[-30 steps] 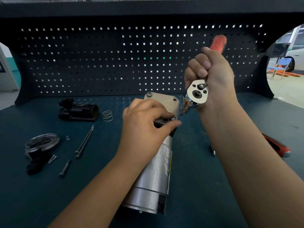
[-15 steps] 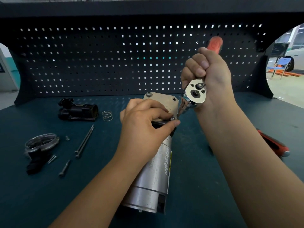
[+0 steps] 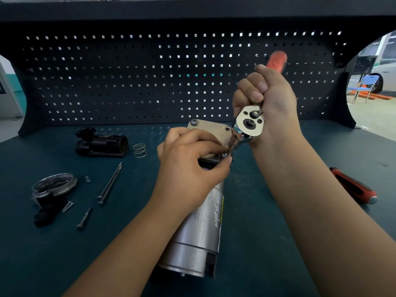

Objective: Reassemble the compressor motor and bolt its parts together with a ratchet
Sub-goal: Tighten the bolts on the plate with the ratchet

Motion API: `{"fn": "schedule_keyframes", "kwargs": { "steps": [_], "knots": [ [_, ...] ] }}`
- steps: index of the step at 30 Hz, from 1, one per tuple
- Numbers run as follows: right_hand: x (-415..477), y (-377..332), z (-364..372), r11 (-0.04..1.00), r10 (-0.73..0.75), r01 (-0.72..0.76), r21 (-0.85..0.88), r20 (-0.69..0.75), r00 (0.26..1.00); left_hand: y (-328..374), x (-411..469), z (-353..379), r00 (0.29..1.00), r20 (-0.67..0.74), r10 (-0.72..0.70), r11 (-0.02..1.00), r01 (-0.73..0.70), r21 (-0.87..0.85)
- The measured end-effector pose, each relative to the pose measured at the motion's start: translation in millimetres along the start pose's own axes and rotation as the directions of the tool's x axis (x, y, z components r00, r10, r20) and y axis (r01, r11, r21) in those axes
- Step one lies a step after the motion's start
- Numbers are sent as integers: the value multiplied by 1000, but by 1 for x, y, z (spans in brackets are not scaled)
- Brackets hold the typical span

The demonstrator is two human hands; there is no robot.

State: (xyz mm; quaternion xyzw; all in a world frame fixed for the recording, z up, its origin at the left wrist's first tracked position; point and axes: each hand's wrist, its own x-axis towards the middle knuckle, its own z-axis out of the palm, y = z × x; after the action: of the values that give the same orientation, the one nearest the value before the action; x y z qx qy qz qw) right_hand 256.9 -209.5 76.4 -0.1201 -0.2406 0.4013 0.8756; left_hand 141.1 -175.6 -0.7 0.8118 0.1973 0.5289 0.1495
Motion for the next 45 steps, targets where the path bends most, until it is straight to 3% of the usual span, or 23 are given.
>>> {"fn": "schedule_keyframes", "kwargs": {
  "steps": [11,22,28,38,45],
  "knots": [
    [-1,0,0,1000,13,-13,-11,-3,1000,-1,1,-1,999,42,-9,999,7,31],
    [0,-1,1,1000,5,-5,-8,3,1000,0,3,2,1000,11,28,994,-27,-103],
    [1,-7,0,1000,-6,6,9,-24,1000,3,3,6,994,85,69,995,-62,-83],
    [4,-1,-4,999,37,-38,-4,-103,994,-4,3,-1,997,57,51,995,-46,-89],
    [4,2,-4,994,62,-52,92,-111,992,-3,2,-2,998,46,38,996,-35,-77]
  ]
}}
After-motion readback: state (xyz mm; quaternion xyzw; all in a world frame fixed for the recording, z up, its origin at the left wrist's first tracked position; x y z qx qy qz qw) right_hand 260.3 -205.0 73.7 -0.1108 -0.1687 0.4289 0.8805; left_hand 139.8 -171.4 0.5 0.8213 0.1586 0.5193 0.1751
